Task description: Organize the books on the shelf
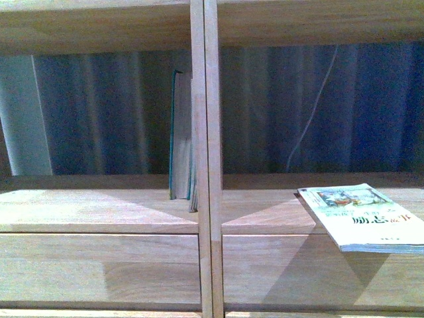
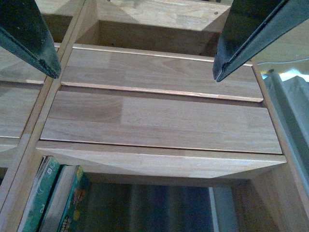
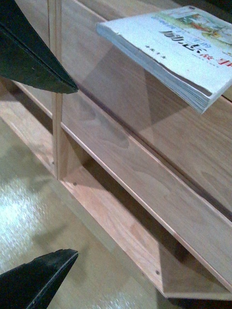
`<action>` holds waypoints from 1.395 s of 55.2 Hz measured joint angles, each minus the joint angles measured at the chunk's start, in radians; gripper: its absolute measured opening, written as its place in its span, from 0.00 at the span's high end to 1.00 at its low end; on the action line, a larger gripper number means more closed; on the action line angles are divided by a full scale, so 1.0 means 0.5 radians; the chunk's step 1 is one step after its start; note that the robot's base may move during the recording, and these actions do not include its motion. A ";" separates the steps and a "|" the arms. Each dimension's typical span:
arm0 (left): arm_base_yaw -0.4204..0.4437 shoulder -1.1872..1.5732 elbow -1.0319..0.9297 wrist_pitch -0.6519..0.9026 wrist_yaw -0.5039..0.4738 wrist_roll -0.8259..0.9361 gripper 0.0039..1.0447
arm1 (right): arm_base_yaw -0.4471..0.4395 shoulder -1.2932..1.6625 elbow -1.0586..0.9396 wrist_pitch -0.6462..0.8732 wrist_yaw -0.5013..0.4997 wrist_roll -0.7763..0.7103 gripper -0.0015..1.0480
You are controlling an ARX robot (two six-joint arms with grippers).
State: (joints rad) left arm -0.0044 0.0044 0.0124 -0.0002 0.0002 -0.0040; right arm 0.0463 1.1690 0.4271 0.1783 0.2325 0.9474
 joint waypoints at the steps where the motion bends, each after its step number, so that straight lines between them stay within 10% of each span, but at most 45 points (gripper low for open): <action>1: 0.000 0.000 0.000 0.000 0.000 0.000 0.07 | -0.004 0.024 0.018 0.010 -0.026 0.035 0.07; 19: 0.000 0.000 0.000 0.000 -0.001 -0.001 0.07 | 0.017 0.414 0.290 0.292 -0.334 0.446 0.07; 77: 0.000 0.000 0.000 0.000 0.000 0.000 0.07 | -0.085 1.125 0.917 0.555 -0.372 0.861 0.09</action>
State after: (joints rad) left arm -0.0044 0.0044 0.0124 -0.0002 0.0002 -0.0040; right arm 0.0036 1.7313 0.8856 0.4561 0.0463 1.3777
